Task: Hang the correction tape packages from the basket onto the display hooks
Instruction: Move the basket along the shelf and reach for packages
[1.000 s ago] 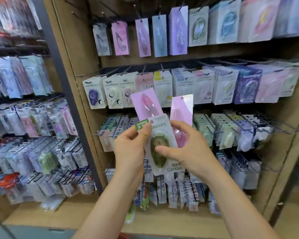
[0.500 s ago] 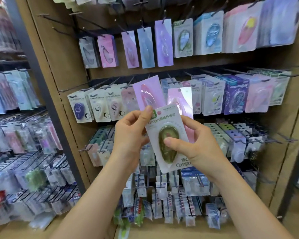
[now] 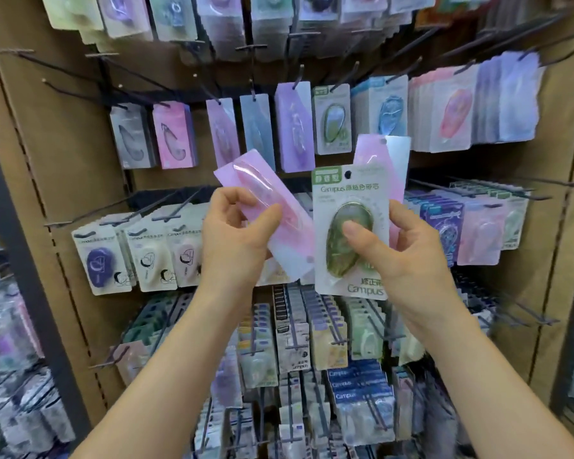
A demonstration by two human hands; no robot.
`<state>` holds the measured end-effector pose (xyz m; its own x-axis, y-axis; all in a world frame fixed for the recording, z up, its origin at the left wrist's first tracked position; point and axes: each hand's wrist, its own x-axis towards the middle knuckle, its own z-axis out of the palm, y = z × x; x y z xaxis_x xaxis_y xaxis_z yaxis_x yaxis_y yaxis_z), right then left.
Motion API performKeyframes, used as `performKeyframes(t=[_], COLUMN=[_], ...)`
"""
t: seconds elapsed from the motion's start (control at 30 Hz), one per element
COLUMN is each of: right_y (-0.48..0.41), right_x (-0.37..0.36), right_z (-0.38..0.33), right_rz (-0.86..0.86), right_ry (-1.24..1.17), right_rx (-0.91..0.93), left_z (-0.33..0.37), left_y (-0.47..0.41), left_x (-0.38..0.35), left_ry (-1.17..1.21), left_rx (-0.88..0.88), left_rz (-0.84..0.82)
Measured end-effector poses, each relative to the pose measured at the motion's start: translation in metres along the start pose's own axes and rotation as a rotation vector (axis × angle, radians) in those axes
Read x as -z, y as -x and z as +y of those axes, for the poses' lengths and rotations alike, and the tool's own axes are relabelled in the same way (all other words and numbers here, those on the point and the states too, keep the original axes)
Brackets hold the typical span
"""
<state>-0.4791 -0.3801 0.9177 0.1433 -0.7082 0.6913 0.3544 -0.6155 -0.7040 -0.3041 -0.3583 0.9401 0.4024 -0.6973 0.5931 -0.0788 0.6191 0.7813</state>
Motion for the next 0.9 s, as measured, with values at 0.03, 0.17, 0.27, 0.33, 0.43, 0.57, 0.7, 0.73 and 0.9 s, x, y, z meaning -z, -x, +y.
performKeyframes(t=[0.03, 0.17, 0.27, 0.33, 0.43, 0.57, 0.7, 0.73, 0.9], right_y=[-0.007, -0.039, -0.059, -0.07, -0.078, -0.085, -0.094, -0.096, -0.106], right_x=[-0.001, -0.012, -0.026, -0.035, -0.044, -0.048, -0.04, -0.035, -0.021], right_z=[0.0, -0.005, -0.007, -0.008, -0.007, -0.004, -0.005, -0.006, -0.012], right_rz=[0.031, 0.105, 0.128, 0.138, 0.14, 0.155, 0.221, 0.212, 0.128], right_ry=[-0.029, -0.205, -0.348, -0.413, -0.441, -0.39, -0.216, -0.157, 0.133], right_rx=[0.004, -0.003, 0.019, 0.045, 0.062, 0.086, 0.11, 0.102, 0.046], left_z=[0.001, 0.004, 0.004, 0.005, 0.011, 0.02, 0.014, 0.013, 0.009], left_y=[-0.007, -0.028, -0.038, -0.043, -0.049, -0.06, -0.075, -0.081, -0.097], left_x=[0.003, 0.007, 0.003, 0.001, 0.002, 0.004, 0.003, 0.003, -0.012], left_ry=[-0.041, -0.323, -0.488, -0.421, -0.261, -0.182, -0.256, -0.255, -0.184], left_rx=[-0.037, -0.166, -0.14, -0.09, -0.047, -0.001, 0.008, 0.012, 0.136], left_rz=[-0.026, -0.281, -0.353, -0.36, -0.411, -0.46, -0.526, -0.509, -0.679])
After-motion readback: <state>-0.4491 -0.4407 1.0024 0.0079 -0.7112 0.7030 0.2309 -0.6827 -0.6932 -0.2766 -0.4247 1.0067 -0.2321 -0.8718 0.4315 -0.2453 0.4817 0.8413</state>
